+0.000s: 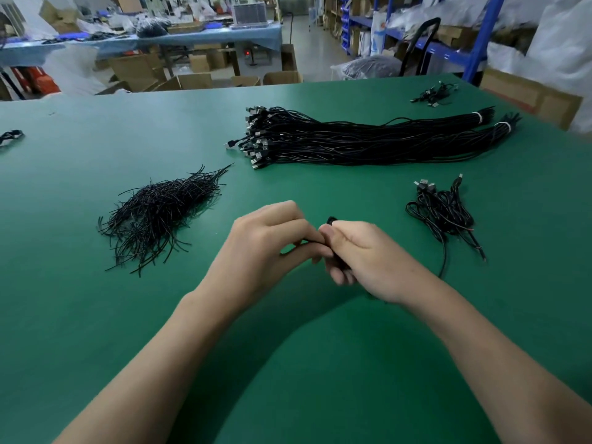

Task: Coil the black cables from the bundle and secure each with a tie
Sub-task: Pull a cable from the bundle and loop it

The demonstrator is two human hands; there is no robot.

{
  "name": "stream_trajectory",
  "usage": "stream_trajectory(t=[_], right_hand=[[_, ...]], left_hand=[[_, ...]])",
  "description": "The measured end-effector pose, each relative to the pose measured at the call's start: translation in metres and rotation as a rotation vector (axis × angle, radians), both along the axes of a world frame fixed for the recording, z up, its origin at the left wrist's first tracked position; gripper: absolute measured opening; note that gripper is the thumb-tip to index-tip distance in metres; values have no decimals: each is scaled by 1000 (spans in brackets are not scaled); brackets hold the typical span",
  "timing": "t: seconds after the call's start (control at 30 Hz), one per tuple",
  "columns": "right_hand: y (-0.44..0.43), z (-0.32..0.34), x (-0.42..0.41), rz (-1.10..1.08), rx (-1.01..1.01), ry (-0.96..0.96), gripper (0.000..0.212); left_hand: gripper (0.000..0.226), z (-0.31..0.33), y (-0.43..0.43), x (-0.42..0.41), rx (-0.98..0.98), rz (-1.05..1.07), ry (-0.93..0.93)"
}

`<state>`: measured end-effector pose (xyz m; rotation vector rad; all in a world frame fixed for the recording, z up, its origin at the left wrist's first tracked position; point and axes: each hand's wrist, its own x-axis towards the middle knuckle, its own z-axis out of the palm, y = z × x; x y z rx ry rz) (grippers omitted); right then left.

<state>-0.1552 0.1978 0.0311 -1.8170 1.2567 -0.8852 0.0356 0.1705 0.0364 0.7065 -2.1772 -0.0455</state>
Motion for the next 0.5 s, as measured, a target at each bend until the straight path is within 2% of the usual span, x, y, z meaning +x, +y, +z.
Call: stream_trajectory(t=[0.13,0.27,0.37,0.5], right_hand=[[1,1,-2,168,187,-186,51],[4,4,-6,262,344,-238,51],[7,6,-11,333,410,-279,48],[7,6,-14,419,426,-424,43]], left_hand=[[8,-2,-5,3,174,-109,95],[7,-2,-6,4,225,-136,137],[7,0,-11,9,251,-97,207],[14,-4,-10,7,368,-98,188]])
